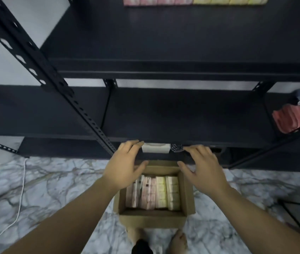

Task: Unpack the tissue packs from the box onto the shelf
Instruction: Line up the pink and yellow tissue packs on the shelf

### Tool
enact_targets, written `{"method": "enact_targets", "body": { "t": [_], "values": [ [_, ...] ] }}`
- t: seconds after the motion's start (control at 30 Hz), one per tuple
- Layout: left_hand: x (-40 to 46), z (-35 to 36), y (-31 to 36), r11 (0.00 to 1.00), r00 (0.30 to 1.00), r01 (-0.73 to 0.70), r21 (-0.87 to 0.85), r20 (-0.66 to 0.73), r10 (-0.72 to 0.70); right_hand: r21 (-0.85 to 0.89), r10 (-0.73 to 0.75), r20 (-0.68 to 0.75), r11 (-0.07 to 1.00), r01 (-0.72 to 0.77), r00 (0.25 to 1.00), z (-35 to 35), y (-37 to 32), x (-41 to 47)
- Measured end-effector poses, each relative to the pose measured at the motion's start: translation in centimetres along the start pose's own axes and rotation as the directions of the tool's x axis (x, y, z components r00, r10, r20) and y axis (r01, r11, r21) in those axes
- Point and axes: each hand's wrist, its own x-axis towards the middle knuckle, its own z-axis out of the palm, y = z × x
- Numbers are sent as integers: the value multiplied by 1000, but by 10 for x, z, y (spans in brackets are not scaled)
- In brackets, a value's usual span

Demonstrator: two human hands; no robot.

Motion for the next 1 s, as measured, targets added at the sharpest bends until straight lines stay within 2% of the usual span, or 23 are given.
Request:
{"method": "enact_targets", "body": {
  "t": [0.07, 0.17, 0.27, 0.37, 0.5, 0.67, 0.83, 0.9, 1.0],
  "values": [
    [-11, 30, -19, 999, 999, 39, -18, 29, -38, 11, 64, 46, 998, -64, 997, 31, 11, -9],
    [-25, 86, -54, 982, 980, 183, -53, 90, -178, 46, 187, 134, 980, -195, 973, 93, 33, -21],
    [-37, 138, -84, 945, 939, 322, -63, 152, -310, 65, 306, 254, 941, -331, 918, 150, 57, -36],
    [-42, 203, -123, 905, 889, 421, -54, 225, -400, 49, 418, 312, 890, -453, 853, 225, 89, -47],
    [-50, 292, -168, 900, 850, 435, 26, 319, -419, 36, 547, 363, 801, -598, 755, 319, 122, -61],
    [-67, 389, -209, 852, 788, 515, 97, 339, -514, -18, 626, 398, 736, -677, 670, 413, 159, -67],
    [-70, 452, -227, 810, 720, 583, 63, 421, -552, 8, 705, 405, 634, -773, 582, 472, 186, -68],
    [-71, 474, -233, 831, 701, 541, 126, 479, -529, -1, 726, 412, 605, -796, 551, 493, 194, -69],
    [-71, 495, -234, 793, 675, 592, 146, 447, -587, -44, 757, 397, 581, -813, 520, 517, 201, -68]
  ]
}}
